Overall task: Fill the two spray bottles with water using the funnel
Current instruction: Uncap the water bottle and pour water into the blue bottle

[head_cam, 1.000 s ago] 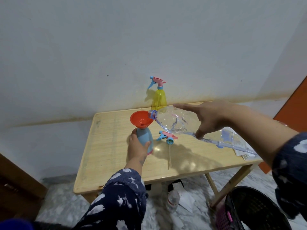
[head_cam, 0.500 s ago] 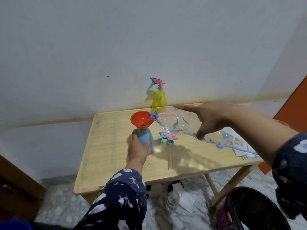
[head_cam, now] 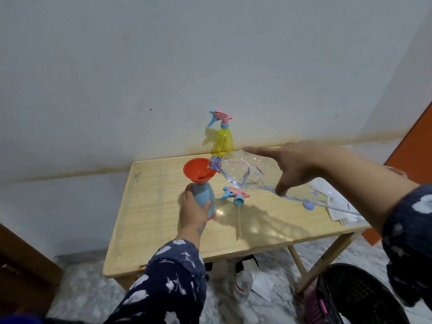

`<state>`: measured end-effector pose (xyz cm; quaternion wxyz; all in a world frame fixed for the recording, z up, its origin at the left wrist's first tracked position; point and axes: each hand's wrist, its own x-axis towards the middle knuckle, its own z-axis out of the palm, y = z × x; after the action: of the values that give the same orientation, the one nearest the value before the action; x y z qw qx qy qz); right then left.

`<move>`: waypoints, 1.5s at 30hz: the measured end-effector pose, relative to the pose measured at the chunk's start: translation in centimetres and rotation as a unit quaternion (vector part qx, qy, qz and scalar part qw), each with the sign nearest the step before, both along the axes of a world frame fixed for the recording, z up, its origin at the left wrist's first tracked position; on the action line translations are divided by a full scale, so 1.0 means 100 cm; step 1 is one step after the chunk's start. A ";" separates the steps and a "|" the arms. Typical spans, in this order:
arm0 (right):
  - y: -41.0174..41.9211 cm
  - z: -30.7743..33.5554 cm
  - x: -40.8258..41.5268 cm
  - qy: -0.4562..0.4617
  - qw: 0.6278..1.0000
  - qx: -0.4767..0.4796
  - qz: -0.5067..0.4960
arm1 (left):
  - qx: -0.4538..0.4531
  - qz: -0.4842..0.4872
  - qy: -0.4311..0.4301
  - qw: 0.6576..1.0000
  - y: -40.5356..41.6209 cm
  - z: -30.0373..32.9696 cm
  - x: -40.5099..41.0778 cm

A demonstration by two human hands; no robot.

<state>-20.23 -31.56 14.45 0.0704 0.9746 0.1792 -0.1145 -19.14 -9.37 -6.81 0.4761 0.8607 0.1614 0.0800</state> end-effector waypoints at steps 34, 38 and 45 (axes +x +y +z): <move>-0.037 -0.113 0.032 -0.092 0.867 0.469 -0.138 | 0.002 0.008 -0.032 0.999 0.002 -0.011 -0.001; -0.052 -0.122 0.064 -0.172 0.824 0.509 -0.179 | 0.003 0.023 -0.034 0.999 -0.001 -0.015 0.000; -0.063 -0.141 0.115 -0.260 0.752 0.559 -0.234 | 0.000 0.047 -0.031 0.998 -0.001 -0.026 0.004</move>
<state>-8.74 -37.88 0.32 -0.4720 0.8436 -0.0475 0.2515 -18.79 -9.43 -9.39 0.4767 0.8492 0.1866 0.1292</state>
